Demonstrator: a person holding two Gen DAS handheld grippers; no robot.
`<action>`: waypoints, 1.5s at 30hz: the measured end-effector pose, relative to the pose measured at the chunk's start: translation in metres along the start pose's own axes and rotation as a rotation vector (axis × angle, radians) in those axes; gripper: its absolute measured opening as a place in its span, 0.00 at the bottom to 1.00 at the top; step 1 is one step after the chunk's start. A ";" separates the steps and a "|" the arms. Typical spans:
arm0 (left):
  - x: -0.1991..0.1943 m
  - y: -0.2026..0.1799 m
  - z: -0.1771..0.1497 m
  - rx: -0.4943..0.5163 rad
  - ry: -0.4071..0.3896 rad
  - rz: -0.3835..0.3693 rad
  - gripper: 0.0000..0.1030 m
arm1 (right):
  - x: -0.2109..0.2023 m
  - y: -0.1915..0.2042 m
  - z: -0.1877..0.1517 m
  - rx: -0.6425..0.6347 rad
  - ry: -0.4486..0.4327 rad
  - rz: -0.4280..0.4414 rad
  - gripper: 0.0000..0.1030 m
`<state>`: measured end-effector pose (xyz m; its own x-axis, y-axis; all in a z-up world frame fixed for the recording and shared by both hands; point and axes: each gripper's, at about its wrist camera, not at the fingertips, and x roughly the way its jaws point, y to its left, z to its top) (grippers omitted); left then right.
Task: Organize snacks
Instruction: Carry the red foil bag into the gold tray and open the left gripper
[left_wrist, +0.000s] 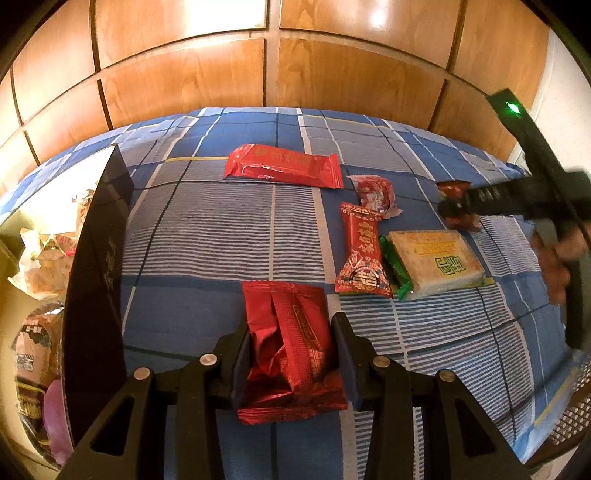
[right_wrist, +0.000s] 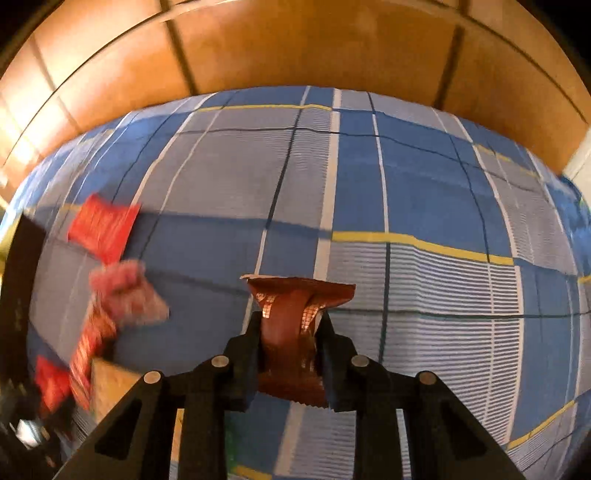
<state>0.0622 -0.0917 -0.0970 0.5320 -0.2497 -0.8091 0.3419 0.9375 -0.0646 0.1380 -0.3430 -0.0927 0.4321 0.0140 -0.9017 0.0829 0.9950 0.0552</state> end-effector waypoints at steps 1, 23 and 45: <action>0.000 0.000 0.001 -0.001 0.003 0.001 0.39 | -0.001 -0.001 -0.003 -0.007 -0.014 0.003 0.26; -0.072 0.236 0.058 -0.415 -0.054 0.215 0.38 | -0.004 0.007 -0.005 -0.065 -0.070 -0.033 0.26; -0.055 0.257 0.051 -0.499 -0.065 0.329 0.55 | -0.004 0.008 -0.008 -0.059 -0.096 -0.046 0.26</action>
<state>0.1607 0.1507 -0.0391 0.5998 0.0734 -0.7967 -0.2450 0.9648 -0.0957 0.1300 -0.3345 -0.0916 0.5136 -0.0380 -0.8572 0.0523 0.9985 -0.0130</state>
